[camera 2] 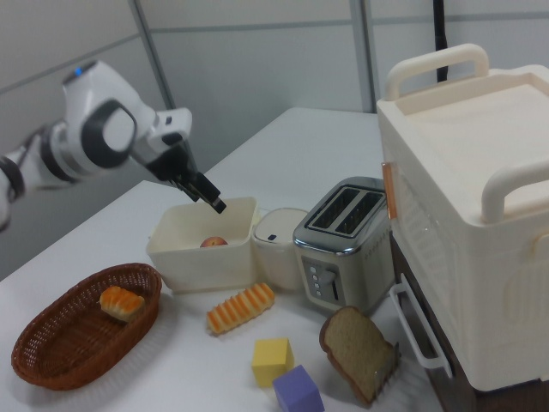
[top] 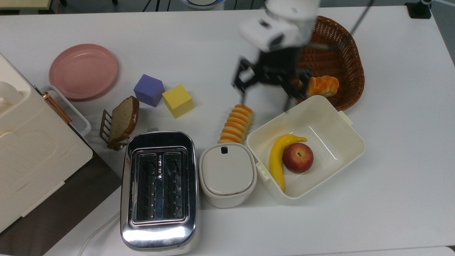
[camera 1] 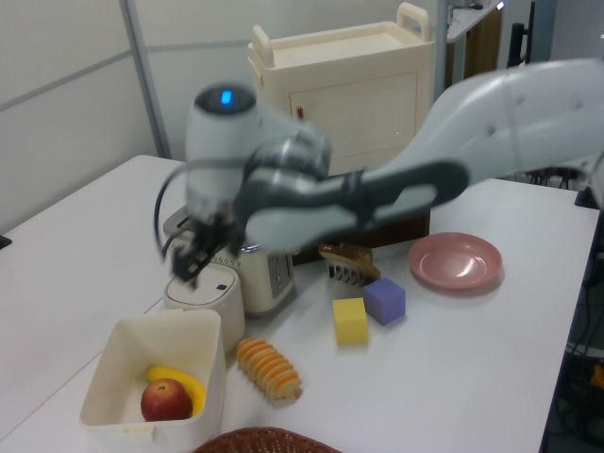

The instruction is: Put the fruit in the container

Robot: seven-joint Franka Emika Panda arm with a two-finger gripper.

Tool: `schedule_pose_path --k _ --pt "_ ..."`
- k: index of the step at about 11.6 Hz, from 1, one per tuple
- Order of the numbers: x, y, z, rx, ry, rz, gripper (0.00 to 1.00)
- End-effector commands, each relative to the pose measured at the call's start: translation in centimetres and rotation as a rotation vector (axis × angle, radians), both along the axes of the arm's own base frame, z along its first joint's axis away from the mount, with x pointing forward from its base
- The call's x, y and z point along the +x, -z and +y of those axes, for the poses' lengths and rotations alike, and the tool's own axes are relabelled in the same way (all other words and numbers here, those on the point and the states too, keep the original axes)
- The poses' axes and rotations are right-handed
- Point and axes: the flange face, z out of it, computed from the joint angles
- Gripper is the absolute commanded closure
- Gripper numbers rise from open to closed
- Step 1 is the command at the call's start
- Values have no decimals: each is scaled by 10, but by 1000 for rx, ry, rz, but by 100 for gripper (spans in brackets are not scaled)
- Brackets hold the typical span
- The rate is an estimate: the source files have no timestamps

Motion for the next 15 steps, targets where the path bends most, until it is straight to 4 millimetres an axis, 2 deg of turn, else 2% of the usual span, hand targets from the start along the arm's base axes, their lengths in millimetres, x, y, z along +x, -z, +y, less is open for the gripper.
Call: schedule_pose_path --k 1,3,4,5,6,8,10,15 --pt "-88 -87 -88 -22 40 234 0" --pt "-125 -123 -159 53 49 292 0" --pt "-134 -124 -188 73 70 295 0" --pt "-133 -120 -205 80 90 299 0" --pt "-132 -116 -212 83 102 303 0" --pt "-135 -121 -227 95 128 282 0" --pt "-130 -116 -217 91 102 290 0" --pt "-124 -105 -208 90 87 310 0"
